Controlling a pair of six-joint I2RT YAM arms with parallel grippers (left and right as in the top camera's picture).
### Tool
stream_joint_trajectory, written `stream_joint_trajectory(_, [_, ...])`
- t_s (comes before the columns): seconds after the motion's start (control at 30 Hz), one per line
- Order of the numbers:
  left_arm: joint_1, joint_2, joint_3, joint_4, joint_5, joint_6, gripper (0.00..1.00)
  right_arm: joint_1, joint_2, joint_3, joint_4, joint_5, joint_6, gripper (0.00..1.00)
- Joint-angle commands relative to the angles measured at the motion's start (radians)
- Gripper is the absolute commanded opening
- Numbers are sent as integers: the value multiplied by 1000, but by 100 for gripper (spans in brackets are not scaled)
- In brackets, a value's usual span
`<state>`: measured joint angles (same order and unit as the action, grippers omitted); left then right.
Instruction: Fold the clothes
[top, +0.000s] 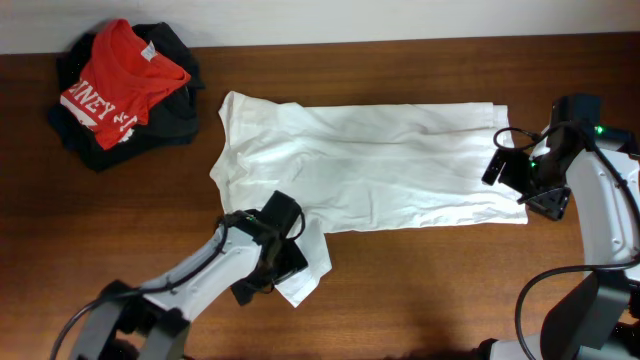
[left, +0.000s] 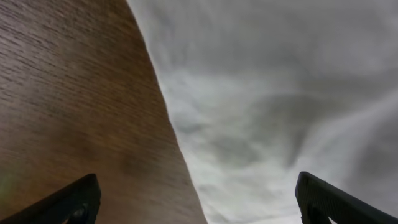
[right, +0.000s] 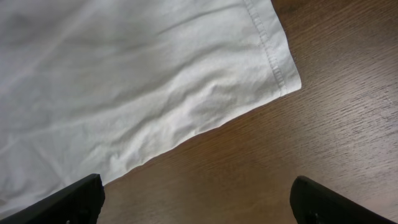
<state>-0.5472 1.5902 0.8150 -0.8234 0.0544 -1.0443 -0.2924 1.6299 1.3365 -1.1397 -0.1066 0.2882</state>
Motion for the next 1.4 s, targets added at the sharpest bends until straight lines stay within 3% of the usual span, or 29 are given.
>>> stream_joint_trajectory(0.0, [-3,59,-14,19,2,-18,99,-4,1,-3,0,-6,8,99])
stream_joint_trajectory(0.03, [-3,69,-14,26,5,-18,98,-4,1,-3,0,-6,8,99])
stream_joint_trajectory(0.07, [-3,86,-14,37,5,-17,90,-4,1,-3,0,-6,8,99])
stream_joint_trajectory(0.13, [-3,113,-16,50,5,-17,89,-4,1,-3,-2,-6,8,99])
stream_joint_trajectory(0.17, [-3,135,-16,60,11,-17,82,-4,1,-3,-4,-6,8,99])
stream_joint_trajectory(0.23, [-3,169,-16,72,21,-17,61,-5,1,-3,-4,2,9,99])
stream_joint_trajectory(0.27, [-3,196,-16,81,21,-18,42,-5,1,-3,-4,26,10,99])
stream_joint_trajectory(0.4, [-3,235,-16,98,21,-18,1,-11,1,-3,-3,134,70,99])
stream_joint_trajectory(0.6, [23,236,-16,98,-7,-17,1,-66,24,-3,0,136,72,99])
stream_joint_trajectory(0.83, [103,236,-31,90,-48,13,1,-87,211,-5,34,145,72,100])
stream_joint_trajectory(1.13, [103,236,-44,106,-47,13,1,-122,314,-9,161,146,81,83])
stream_joint_trajectory(1.37, [103,236,-44,109,-44,13,1,-122,347,-64,200,146,111,82])
